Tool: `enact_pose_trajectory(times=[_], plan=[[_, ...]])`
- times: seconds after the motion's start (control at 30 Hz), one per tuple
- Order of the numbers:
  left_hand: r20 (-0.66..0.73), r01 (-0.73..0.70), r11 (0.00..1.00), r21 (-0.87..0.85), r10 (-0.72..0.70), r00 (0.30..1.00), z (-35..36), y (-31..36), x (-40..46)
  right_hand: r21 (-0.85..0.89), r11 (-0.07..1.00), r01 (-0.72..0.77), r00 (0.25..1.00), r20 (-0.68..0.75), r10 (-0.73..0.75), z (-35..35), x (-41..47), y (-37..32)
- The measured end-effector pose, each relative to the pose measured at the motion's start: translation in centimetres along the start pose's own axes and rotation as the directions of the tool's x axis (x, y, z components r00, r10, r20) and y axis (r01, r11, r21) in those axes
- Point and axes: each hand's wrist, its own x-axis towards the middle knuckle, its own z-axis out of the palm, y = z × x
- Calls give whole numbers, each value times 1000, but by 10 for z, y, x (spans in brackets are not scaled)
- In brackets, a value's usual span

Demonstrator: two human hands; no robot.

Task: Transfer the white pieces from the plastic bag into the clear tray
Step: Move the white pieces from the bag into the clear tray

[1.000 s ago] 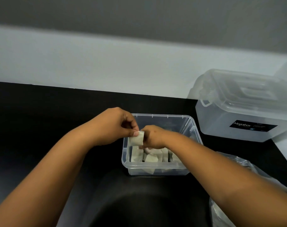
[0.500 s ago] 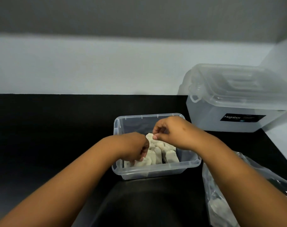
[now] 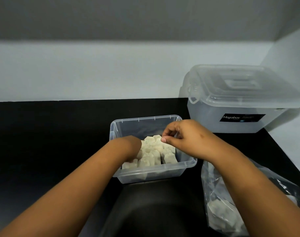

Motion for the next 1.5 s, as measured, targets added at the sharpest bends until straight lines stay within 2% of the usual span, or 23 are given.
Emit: enact_pose_trajectory(times=[0.2,0.3,0.4,0.5,0.6,0.63,0.7,0.87,0.97,1.13,1.37,1.5], plan=[[-116,114,986,121,-100,988,-6,11,-12,14,1000,-5,999,-34,5,-14,-27,20],[-245,141,989,53,-124,962,-18,26,-20,13,1000,-22,999,-35,23,-22,-43,29],[-427,120,993,-12,-113,897,-35,53,-35,17,999,-36,998,-53,37,-33,-61,42],[-614,26,995,-94,-79,786,-42,92,-54,35,997,-75,993,-87,78,-48,-85,64],[-759,-201,974,-99,56,648,-33,137,-71,26,991,-133,987,-83,135,-63,-111,93],[-774,-273,956,-103,96,626,-28,155,-72,21,987,-162,984,-76,163,-67,-124,106],[-758,-364,925,-111,158,633,-16,177,-69,-3,976,-219,975,-31,218,-69,-141,126],[-581,-453,890,-56,340,740,26,234,-45,-74,949,-306,931,184,315,-51,-180,175],[-439,-469,883,-14,416,796,51,253,-30,-103,957,-270,943,171,284,-29,-186,194],[-282,-440,895,73,442,852,67,259,-31,-164,974,-157,958,215,191,2,-183,200],[-250,-364,900,241,420,872,81,255,-33,-223,975,-14,973,222,65,10,-186,198],[-285,-358,886,295,439,852,91,253,-33,-261,965,25,976,216,33,15,-186,203]])
